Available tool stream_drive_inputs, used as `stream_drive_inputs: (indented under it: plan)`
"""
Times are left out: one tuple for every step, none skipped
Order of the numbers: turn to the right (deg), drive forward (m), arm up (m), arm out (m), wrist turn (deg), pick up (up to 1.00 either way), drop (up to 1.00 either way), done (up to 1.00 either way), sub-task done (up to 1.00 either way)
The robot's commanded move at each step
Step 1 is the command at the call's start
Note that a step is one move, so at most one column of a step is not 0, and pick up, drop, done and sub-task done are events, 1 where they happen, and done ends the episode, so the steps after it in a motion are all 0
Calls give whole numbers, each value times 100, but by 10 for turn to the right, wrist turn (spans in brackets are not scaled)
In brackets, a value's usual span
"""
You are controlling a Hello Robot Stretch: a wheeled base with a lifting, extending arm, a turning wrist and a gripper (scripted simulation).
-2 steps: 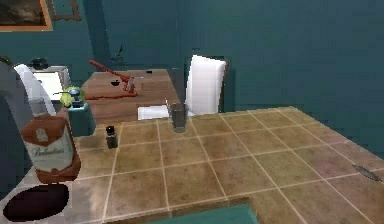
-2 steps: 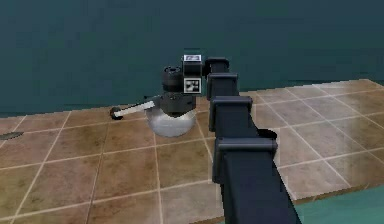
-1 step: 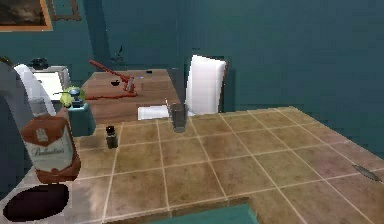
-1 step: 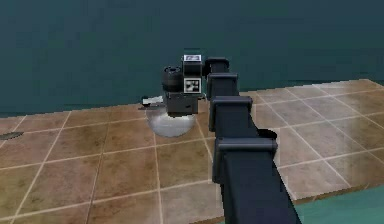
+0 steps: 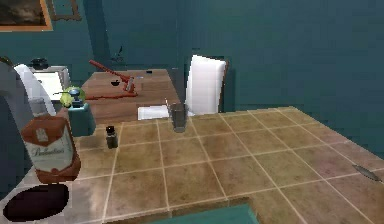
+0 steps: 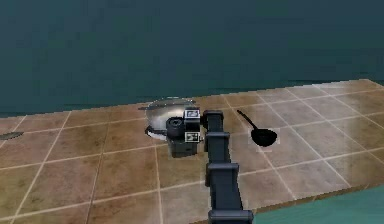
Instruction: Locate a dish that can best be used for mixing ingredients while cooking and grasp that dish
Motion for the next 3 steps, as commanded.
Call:
stream_drive_inputs:
  plan:
    - [0,0,0,0,0,100,0,0,0]
    - [0,0,10,0,0,0,0,0,0]
    - [0,0,0,0,0,0,0,100,0]
